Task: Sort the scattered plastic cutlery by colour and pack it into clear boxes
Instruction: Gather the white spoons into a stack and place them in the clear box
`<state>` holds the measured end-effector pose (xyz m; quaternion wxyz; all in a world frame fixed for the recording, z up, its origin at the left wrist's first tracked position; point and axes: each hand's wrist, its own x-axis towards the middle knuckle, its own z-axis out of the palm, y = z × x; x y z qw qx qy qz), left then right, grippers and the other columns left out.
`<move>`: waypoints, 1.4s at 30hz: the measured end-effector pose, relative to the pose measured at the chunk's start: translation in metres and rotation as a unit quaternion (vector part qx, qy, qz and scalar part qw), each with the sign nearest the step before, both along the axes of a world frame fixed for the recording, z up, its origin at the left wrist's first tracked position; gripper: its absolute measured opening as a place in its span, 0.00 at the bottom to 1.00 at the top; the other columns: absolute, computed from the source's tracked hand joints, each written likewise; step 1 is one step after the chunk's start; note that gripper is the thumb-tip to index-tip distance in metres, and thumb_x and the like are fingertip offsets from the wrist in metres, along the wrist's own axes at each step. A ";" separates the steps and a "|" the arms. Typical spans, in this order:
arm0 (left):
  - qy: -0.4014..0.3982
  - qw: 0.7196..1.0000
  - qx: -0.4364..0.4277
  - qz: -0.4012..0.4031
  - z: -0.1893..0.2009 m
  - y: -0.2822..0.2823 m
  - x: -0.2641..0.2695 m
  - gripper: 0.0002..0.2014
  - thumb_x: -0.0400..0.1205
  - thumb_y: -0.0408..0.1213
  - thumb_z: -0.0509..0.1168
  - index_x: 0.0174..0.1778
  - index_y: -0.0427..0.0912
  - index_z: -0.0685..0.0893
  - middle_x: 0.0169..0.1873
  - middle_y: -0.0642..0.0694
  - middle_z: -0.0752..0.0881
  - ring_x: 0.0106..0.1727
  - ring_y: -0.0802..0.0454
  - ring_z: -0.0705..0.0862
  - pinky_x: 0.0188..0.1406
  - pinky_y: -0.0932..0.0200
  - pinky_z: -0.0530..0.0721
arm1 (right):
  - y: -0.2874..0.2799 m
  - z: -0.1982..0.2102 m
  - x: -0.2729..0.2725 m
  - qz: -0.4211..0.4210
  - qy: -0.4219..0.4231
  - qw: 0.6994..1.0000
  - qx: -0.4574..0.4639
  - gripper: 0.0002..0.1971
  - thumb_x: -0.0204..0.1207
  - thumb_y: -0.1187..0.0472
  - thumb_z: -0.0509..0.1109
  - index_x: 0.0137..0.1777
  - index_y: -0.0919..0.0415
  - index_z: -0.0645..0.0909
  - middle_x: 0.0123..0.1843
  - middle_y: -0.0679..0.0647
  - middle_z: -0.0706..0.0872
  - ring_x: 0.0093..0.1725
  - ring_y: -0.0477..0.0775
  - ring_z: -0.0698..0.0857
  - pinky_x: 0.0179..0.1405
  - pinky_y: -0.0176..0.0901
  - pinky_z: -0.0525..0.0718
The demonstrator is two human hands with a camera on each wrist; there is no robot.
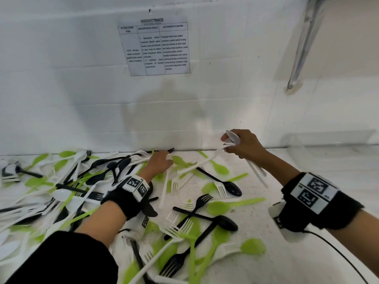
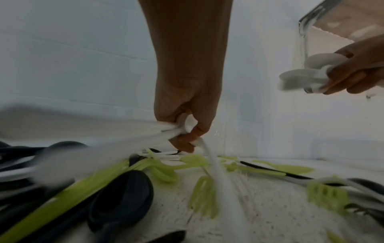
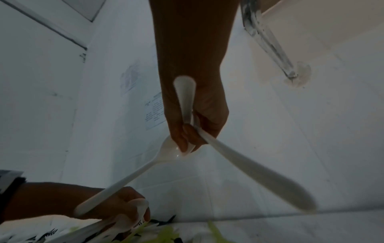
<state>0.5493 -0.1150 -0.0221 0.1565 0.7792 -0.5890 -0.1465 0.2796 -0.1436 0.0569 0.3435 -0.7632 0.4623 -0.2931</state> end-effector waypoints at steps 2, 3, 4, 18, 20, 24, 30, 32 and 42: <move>0.034 0.999 -0.039 0.003 0.011 0.011 -0.002 0.14 0.82 0.30 0.59 0.61 0.29 0.80 0.60 0.31 0.82 0.61 0.36 0.80 0.52 0.56 0.75 | 0.009 0.007 0.001 0.052 0.054 0.997 -0.015 0.12 0.67 0.72 0.73 0.49 0.61 0.84 0.41 0.55 0.82 0.27 0.49 0.75 0.18 0.23 0.71; 0.055 0.997 -0.058 -0.002 0.019 0.017 -0.005 0.13 0.82 0.29 0.57 0.60 0.29 0.80 0.58 0.31 0.83 0.58 0.35 0.82 0.47 0.56 0.78 | 0.014 0.010 0.004 0.076 0.084 0.993 -0.029 0.12 0.66 0.71 0.74 0.49 0.61 0.84 0.42 0.57 0.82 0.29 0.49 0.75 0.21 0.23 0.71; 0.082 0.994 -0.076 -0.007 0.027 0.024 -0.008 0.13 0.83 0.28 0.55 0.58 0.30 0.81 0.55 0.33 0.83 0.53 0.35 0.84 0.39 0.56 0.82 | 0.019 0.012 0.006 0.094 0.109 0.989 -0.045 0.12 0.65 0.71 0.75 0.48 0.59 0.85 0.43 0.58 0.83 0.32 0.50 0.76 0.25 0.24 0.71; 0.241 0.964 -0.091 -0.069 0.101 0.126 -0.081 0.08 0.86 0.38 0.56 0.51 0.38 0.76 0.35 0.47 0.75 0.27 0.53 0.75 0.17 0.68 0.72 | 0.070 0.035 0.028 0.196 0.138 0.966 -0.096 0.15 0.63 0.59 0.81 0.48 0.52 0.82 0.48 0.53 0.81 0.48 0.52 0.77 0.47 0.43 0.74; 0.281 0.955 -0.080 -0.060 0.100 0.142 -0.082 0.10 0.86 0.41 0.58 0.54 0.38 0.76 0.36 0.48 0.75 0.27 0.55 0.72 0.16 0.71 0.67 | 0.078 0.039 0.027 0.205 0.114 0.968 -0.093 0.13 0.64 0.59 0.81 0.44 0.52 0.81 0.48 0.54 0.82 0.47 0.52 0.79 0.43 0.40 0.74; 0.298 0.951 -0.054 -0.068 0.099 0.169 -0.081 0.07 0.83 0.42 0.63 0.51 0.43 0.80 0.39 0.48 0.83 0.24 0.60 0.71 0.19 0.71 0.65 | 0.097 0.043 0.025 0.224 0.085 0.967 -0.085 0.11 0.64 0.59 0.81 0.41 0.53 0.81 0.43 0.51 0.79 0.40 0.48 0.76 0.30 0.22 0.69; 0.309 0.947 -0.079 -0.037 0.093 0.204 -0.090 0.04 0.79 0.35 0.70 0.42 0.45 0.80 0.25 0.53 0.75 0.24 0.58 0.71 0.21 0.66 0.64 | 0.123 0.043 0.030 0.257 0.078 0.960 -0.079 0.11 0.65 0.56 0.81 0.44 0.55 0.84 0.44 0.52 0.83 0.43 0.48 0.77 0.32 0.21 0.69; 0.312 0.946 -0.084 -0.021 0.092 0.214 -0.095 0.07 0.79 0.40 0.70 0.44 0.42 0.79 0.27 0.50 0.74 0.23 0.59 0.71 0.21 0.66 0.64 | 0.131 0.042 0.033 0.276 0.071 0.955 -0.081 0.10 0.65 0.58 0.80 0.44 0.53 0.84 0.49 0.54 0.85 0.49 0.50 0.80 0.34 0.25 0.70; 0.389 0.909 -0.103 0.113 0.067 0.249 -0.091 0.18 0.83 0.40 0.61 0.60 0.27 0.77 0.41 0.33 0.80 0.35 0.44 0.80 0.34 0.54 0.75 | 0.158 0.026 0.038 0.256 -0.161 0.942 0.142 0.13 0.77 0.54 0.69 0.55 0.61 0.84 0.41 0.51 0.84 0.28 0.45 0.69 0.22 0.29 0.69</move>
